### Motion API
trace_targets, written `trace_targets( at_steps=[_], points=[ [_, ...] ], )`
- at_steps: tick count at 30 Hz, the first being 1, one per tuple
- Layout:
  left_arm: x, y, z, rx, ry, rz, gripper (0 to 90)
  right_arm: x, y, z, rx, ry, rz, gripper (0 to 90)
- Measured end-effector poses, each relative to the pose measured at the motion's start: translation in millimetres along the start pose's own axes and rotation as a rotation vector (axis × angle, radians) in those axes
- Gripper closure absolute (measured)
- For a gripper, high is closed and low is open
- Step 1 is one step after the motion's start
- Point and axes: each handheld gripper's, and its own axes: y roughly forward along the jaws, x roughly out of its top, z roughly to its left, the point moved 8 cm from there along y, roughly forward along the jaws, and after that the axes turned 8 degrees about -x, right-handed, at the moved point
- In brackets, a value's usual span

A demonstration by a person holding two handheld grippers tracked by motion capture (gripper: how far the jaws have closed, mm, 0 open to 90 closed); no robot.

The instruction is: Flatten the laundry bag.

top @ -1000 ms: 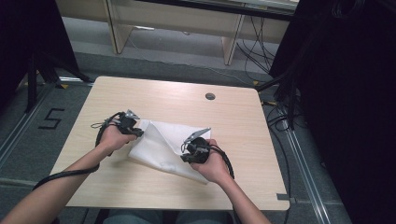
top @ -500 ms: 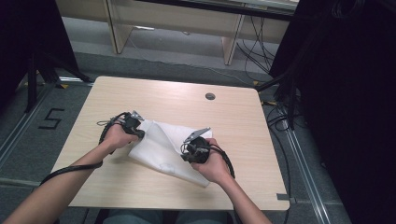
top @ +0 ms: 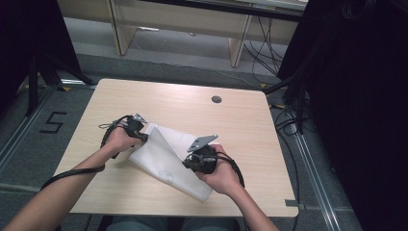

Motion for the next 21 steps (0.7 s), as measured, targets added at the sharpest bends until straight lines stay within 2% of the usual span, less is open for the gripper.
trace_targets(
  at_steps=[1,2,3,4,5,6,7,8,9,11,12,13,14,16,17,18,19,20,21],
  points=[
    [-0.3,-0.6,-0.1,-0.009,-0.005,0.01,85.9,0.0,-2.2,0.6,0.006,-0.016,0.005,90.0],
    [0.7,0.7,0.6,0.002,-0.015,-0.01,85.9,0.1,-4.5,3.1,0.017,-0.024,0.001,90.0],
    [-0.1,-0.5,1.2,-0.01,-0.003,0.005,85.9,1.0,-4.9,5.6,0.025,-0.029,-0.018,90.0],
    [-0.6,-0.7,1.3,-0.017,-0.008,0.013,86.0,0.8,-6.9,7.4,0.032,-0.039,-0.021,90.0],
    [-0.1,-0.4,1.3,-0.012,-0.004,0.005,86.0,0.2,-9.2,9.4,0.038,-0.046,-0.021,90.0],
    [-0.3,-0.9,1.4,-0.014,0.0,0.01,86.0,0.3,-11.0,9.8,0.056,-0.093,-0.026,90.0],
    [-0.2,-0.7,1.8,-0.013,0.003,0.007,86.0,0.0,-12.7,12.5,0.055,-0.096,-0.035,90.0],
    [-0.1,-0.5,1.7,-0.019,-0.001,0.005,86.1,-2.0,-15.3,16.4,0.071,-0.077,-0.022,90.0],
    [0.3,-0.1,2.0,-0.016,-0.002,-0.004,86.1,-2.5,-15.5,18.4,0.08,-0.101,-0.03,90.0],
    [0.1,-0.1,2.3,-0.019,-0.007,-0.001,86.0,-4.3,-17.1,21.3,0.081,-0.088,-0.018,90.0],
    [0.1,-0.3,2.0,-0.022,-0.007,0.0,86.0,-6.4,-19.2,24.3,0.084,-0.101,-0.006,90.0],
    [0.0,-0.4,2.3,-0.021,-0.002,-0.002,86.0,-7.2,-19.7,29.2,0.099,-0.122,-0.016,90.0],
    [0.1,-0.2,2.3,-0.032,-0.012,-0.005,86.0,-8.4,-21.1,32.2,0.104,-0.133,-0.006,90.0],
    [-0.2,-0.8,3.2,-0.028,-0.008,0.0,86.0,-9.6,-22.1,35.8,0.107,-0.116,0.003,90.0],
    [-0.4,-0.9,3.4,-0.029,-0.004,0.001,86.0,-8.9,-22.3,36.9,0.105,-0.161,-0.005,90.0],
    [-0.1,-0.3,2.7,-0.036,-0.01,-0.002,86.0,-8.9,-22.1,40.8,0.116,-0.153,-0.008,90.0],
    [0.1,0.1,2.7,-0.038,-0.012,-0.004,86.0,-8.4,-23.2,44.3,0.125,-0.168,-0.007,90.0],
    [-0.8,-1.4,4.0,-0.039,0.004,0.011,86.0,-8.1,-26.0,52.2,0.134,-0.158,0.004,90.0],
    [-0.8,-1.4,4.0,-0.039,0.004,0.011,86.0,-8.1,-26.0,52.2,0.134,-0.158,0.004,90.0]
  ],
)
